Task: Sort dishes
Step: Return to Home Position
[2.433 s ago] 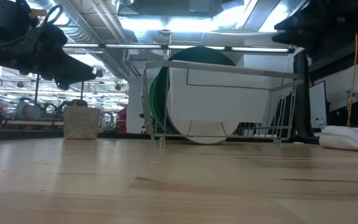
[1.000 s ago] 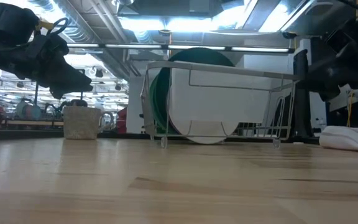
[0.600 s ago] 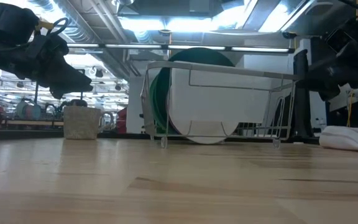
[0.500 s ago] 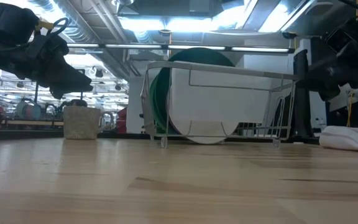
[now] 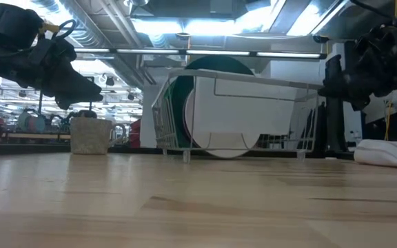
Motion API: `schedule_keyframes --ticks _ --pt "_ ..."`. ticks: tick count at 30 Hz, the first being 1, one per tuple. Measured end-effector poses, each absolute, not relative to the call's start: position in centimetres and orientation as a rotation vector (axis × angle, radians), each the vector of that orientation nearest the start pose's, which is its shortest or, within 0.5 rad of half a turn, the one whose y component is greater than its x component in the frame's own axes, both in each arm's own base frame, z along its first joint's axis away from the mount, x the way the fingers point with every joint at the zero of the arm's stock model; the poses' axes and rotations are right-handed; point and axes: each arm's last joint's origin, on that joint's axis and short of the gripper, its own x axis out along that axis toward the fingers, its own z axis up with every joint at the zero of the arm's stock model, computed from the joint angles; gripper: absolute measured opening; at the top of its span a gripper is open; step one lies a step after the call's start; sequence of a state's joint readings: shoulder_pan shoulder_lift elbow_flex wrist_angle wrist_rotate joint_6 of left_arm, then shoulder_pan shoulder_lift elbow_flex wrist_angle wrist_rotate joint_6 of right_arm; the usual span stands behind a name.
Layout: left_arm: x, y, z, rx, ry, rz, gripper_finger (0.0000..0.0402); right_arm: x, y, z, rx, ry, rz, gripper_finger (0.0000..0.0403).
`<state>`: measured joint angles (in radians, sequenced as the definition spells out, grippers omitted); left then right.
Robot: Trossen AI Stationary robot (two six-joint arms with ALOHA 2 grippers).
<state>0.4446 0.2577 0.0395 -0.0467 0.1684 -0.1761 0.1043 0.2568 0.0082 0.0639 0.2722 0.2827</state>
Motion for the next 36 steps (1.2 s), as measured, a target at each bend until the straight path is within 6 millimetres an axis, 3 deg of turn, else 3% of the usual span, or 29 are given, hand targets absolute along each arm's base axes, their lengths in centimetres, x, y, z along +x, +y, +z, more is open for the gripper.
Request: schedule_keyframes --ticks 17,36 --pt "10.1 4.3 15.1 -0.254 0.229 0.296 0.0159 9.6 0.1 17.2 0.293 -0.093 -0.170 0.0172" --pt "10.1 4.3 15.1 -0.253 0.226 0.296 0.0159 9.6 0.1 17.2 0.293 -0.089 -0.168 0.0172"
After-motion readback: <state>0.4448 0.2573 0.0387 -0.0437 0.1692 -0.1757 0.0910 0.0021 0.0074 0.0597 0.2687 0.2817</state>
